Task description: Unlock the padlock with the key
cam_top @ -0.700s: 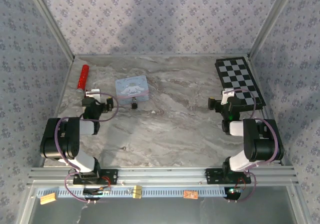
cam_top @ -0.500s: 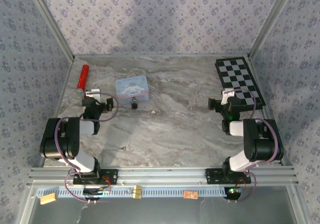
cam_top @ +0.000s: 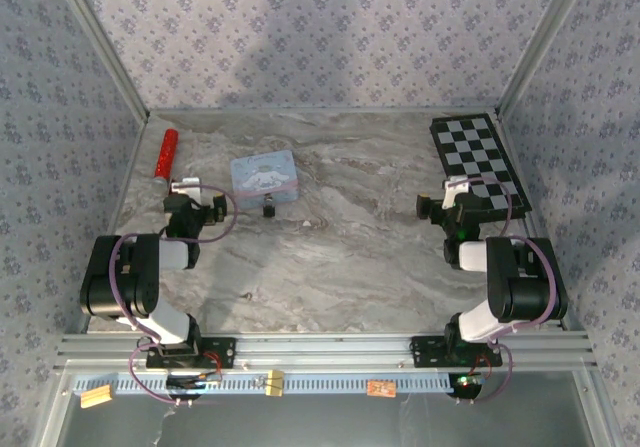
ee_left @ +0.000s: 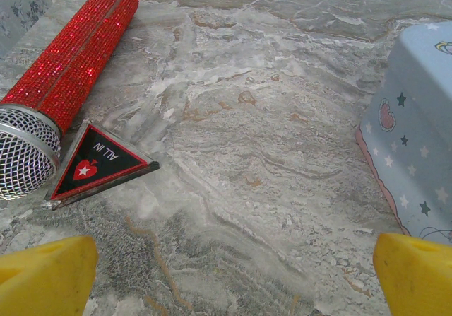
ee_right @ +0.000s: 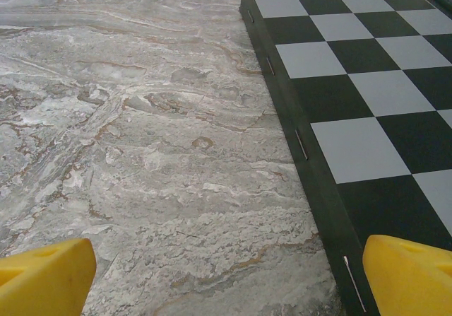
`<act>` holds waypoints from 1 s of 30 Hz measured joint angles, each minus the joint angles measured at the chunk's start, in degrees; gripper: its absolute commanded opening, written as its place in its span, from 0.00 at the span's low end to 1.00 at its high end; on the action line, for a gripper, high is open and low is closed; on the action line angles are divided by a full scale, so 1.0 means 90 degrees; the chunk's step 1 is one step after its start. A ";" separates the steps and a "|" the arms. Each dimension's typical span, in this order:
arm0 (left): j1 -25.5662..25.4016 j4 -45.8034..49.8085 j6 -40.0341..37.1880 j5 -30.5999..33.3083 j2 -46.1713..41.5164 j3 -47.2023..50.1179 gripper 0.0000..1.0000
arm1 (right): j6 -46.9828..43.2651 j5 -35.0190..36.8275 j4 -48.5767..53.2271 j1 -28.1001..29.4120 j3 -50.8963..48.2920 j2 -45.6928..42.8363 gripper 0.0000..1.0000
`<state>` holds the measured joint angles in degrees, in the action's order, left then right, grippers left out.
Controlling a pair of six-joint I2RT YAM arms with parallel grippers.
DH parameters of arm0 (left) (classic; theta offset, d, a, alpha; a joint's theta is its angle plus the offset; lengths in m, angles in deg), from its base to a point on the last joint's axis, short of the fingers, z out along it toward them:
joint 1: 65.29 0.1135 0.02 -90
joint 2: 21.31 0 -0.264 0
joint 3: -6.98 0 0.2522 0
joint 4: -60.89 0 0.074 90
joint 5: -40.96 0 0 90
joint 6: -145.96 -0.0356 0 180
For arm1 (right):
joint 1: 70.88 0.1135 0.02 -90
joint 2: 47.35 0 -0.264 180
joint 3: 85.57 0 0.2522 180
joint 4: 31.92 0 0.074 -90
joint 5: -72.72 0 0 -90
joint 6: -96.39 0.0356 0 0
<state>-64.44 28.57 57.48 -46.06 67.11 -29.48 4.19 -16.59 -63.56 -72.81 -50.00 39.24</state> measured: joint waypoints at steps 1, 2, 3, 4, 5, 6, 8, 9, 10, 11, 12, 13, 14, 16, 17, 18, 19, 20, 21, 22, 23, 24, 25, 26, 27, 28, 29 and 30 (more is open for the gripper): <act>0.0000 0.0002 0.0000 0.0000 0.0000 0.0000 1.00 | 0.0000 0.0000 0.0000 0.0000 0.0000 0.0000 0.99; 0.0000 0.0002 0.0002 0.0000 0.0000 0.0000 1.00 | 0.0000 -0.0002 0.0000 0.0000 0.0000 0.0000 0.99; 0.0000 0.0002 0.0000 0.0000 0.0000 0.0000 1.00 | 0.0000 -0.0002 0.0002 0.0000 0.0000 0.0000 0.99; 0.0000 0.0002 0.0002 0.0000 0.0000 0.0000 1.00 | 0.0000 -0.0002 0.0000 0.0000 0.0000 0.0000 0.99; 0.0000 0.0002 0.0000 0.0002 0.0000 0.0000 1.00 | 0.0000 -0.0002 0.0002 -0.0002 0.0000 0.0000 0.99; 0.0000 0.0002 0.0000 0.0000 0.0000 0.0000 1.00 | 0.0000 -0.0002 0.0000 -0.0002 0.0000 0.0000 0.99; 0.0000 0.0000 0.0002 0.0000 0.0000 0.0000 1.00 | 0.0000 -0.0002 0.0002 -0.0002 0.0000 0.0000 0.99; 0.0000 0.0002 0.0000 0.0000 0.0000 0.0000 1.00 | 0.0000 -0.0002 0.0002 -0.0002 0.0000 0.0000 0.99; 0.0000 0.0002 0.0000 0.0000 0.0000 0.0000 1.00 | 0.0000 -0.0002 0.0000 -0.0002 0.0000 0.0000 0.99; 0.0000 0.0000 0.0000 0.0000 0.0000 0.0000 1.00 | 0.0000 -0.0002 0.0000 -0.0002 0.0000 0.0000 0.99; 0.0000 0.0000 0.0000 0.0000 0.0000 0.0000 1.00 | 0.0000 -0.0002 0.0000 -0.0002 0.0000 0.0000 0.99; 0.0000 0.0002 0.0000 0.0000 0.0000 0.0000 1.00 | 0.0002 -0.0002 0.0002 -0.0002 0.0000 0.0000 0.99; 0.0000 0.0000 0.0000 0.0002 0.0000 0.0000 1.00 | 0.0000 -0.0002 0.0000 -0.0002 0.0000 0.0000 0.99; -0.0032 0.0049 0.0000 0.0056 -0.0039 0.0000 1.00 | -0.0010 -0.0022 0.0032 0.0005 0.0000 -0.0010 0.99; -0.0068 0.0177 0.0000 0.0155 -0.0136 0.0000 1.00 | -0.0032 -0.0024 0.0136 0.0032 0.0007 -0.0066 0.99; -0.0112 0.0340 0.0002 0.0250 -0.0289 0.0000 1.00 | -0.0053 -0.0019 0.0284 0.0063 0.0017 -0.0158 0.99; -0.0182 0.0614 0.0005 0.0396 -0.0544 -0.0015 1.00 | -0.0092 0.0007 0.0542 0.0129 0.0056 -0.0330 0.99; -0.0253 0.0894 0.0007 0.0525 -0.0860 -0.0036 1.00 | -0.0134 0.0022 0.0758 0.0209 0.0092 -0.0554 0.99; -0.0325 0.1178 0.0017 0.0661 -0.1171 -0.0080 1.00 | -0.0165 0.0029 0.0923 0.0294 0.0119 -0.0782 0.99; -0.0403 0.1474 0.0061 0.0831 -0.1542 -0.0143 1.00 | -0.0197 0.0053 0.1078 0.0391 0.0143 -0.1083 0.99; -0.0469 0.1724 0.0134 0.0974 -0.1897 -0.0214 1.00 | -0.0211 0.0070 0.1226 0.0486 0.0160 -0.1406 0.99; -0.0525 0.1931 0.0236 0.1090 -0.2217 -0.0267 1.00 | -0.0209 0.0068 0.1365 0.0556 0.0177 -0.1683 0.99; -0.0568 0.2203 0.0406 0.1205 -0.2603 -0.0340 1.00 | -0.0187 0.0049 0.1549 0.0619 0.0216 -0.1979 0.99; -0.0578 0.2494 0.0641 0.1316 -0.2963 -0.0408 1.00 | -0.0153 0.0005 0.1751 0.0663 0.0272 -0.2280 0.99; -0.0583 0.2764 0.0877 0.1426 -0.3235 -0.0474 1.00 | -0.0107 -0.0049 0.1943 0.0687 0.0333 -0.2516 0.99; -0.0583 0.3155 0.1207 0.1581 -0.3517 -0.0576 1.00 | -0.0022 -0.0153 0.2191 0.0719 0.0420 -0.2803 0.99; -0.0583 0.3626 0.1569 0.1736 -0.3762 -0.0731 1.00 | 0.0063 -0.0255 0.2453 0.0743 0.0515 -0.3065 0.99; -0.0583 0.4063 0.1897 0.1855 -0.3937 -0.0884 1.00 | 0.0170 -0.0345 0.2679 0.0770 0.0597 -0.3274 0.99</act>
<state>-69.69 65.14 74.55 -29.36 31.68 -37.44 5.72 -19.69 -39.45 -65.89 -44.63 9.77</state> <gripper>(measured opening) 0.999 0.990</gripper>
